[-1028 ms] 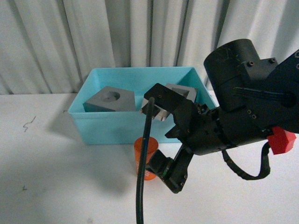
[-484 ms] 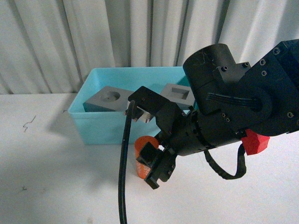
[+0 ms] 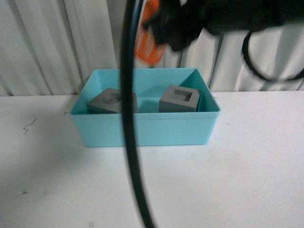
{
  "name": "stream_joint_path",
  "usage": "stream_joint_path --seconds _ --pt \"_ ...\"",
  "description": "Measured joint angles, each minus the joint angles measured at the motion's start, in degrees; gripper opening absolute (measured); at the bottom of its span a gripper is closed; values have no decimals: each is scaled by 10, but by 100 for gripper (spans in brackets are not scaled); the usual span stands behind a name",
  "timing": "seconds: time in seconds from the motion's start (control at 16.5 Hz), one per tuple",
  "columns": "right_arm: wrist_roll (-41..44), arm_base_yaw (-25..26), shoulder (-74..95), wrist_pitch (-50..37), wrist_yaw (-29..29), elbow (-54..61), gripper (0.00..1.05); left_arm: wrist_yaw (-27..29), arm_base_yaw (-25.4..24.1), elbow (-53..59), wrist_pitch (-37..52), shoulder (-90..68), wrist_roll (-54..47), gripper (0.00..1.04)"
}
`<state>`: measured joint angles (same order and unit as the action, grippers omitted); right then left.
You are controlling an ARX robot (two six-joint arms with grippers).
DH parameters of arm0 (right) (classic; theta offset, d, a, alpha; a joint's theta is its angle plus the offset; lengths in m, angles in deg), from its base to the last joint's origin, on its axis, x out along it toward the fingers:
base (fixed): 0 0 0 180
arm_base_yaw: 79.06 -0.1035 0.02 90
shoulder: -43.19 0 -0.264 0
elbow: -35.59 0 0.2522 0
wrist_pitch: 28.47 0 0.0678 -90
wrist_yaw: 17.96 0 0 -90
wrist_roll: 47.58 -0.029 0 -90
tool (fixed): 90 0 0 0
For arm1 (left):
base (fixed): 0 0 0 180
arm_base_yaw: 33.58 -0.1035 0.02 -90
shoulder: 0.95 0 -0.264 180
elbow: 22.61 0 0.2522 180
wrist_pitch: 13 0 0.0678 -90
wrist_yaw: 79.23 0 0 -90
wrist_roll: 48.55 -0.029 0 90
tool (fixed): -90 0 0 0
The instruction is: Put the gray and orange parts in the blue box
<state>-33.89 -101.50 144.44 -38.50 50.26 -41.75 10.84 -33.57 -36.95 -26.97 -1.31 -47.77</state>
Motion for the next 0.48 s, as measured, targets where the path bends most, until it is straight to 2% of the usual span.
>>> stream_joint_path --seconds 0.12,0.24,0.48 --pt "-35 27 16 -15 42 -42 46 0 0 0 0 0 0 98" --pt "-68 32 97 -1 71 -75 46 0 0 0 0 0 0 98" --pt "-127 1 176 11 105 -179 46 0 0 0 0 0 0 98"
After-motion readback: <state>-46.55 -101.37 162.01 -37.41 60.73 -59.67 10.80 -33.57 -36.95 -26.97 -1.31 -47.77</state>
